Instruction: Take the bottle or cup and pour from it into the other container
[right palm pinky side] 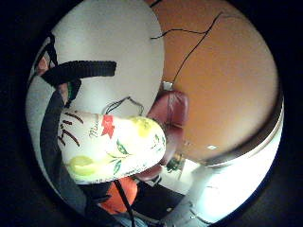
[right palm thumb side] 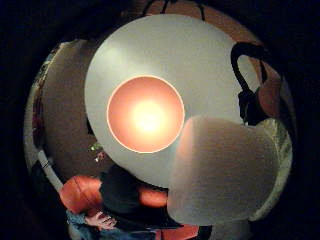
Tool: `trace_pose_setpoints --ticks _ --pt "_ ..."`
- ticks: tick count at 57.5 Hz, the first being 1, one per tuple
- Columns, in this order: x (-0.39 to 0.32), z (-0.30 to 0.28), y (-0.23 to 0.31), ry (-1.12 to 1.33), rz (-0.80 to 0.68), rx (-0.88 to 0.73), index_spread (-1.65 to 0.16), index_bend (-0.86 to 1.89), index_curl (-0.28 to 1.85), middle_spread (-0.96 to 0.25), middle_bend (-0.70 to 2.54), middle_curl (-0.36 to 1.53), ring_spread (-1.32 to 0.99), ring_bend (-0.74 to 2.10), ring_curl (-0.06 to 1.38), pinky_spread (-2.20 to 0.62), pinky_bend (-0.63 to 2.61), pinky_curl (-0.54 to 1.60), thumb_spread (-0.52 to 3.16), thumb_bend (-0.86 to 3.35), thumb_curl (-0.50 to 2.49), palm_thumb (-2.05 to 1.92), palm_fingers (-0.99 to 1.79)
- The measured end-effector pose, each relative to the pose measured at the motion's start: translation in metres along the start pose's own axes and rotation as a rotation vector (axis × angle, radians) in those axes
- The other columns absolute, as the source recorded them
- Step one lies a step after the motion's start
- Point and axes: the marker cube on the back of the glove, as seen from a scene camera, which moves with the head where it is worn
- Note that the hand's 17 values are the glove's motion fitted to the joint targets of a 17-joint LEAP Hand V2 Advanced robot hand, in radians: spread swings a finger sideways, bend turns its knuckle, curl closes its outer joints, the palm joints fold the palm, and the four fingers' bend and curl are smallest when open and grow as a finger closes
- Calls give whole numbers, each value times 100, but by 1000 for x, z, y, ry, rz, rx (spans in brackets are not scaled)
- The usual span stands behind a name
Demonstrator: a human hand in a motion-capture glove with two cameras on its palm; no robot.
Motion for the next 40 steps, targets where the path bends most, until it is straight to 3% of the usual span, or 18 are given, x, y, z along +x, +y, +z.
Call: trace_pose_setpoints --ticks 15,40 --pt "-25 3 -7 112 -11 -57 -16 18 47 -8 36 51 -19 45 45 -33 37 38 21 -4 73 93 126" --pt "-29 7 -2 63 -22 -51 -17 18 48 -8 37 50 -19 45 44 -32 38 38 22 -4 73 94 126"
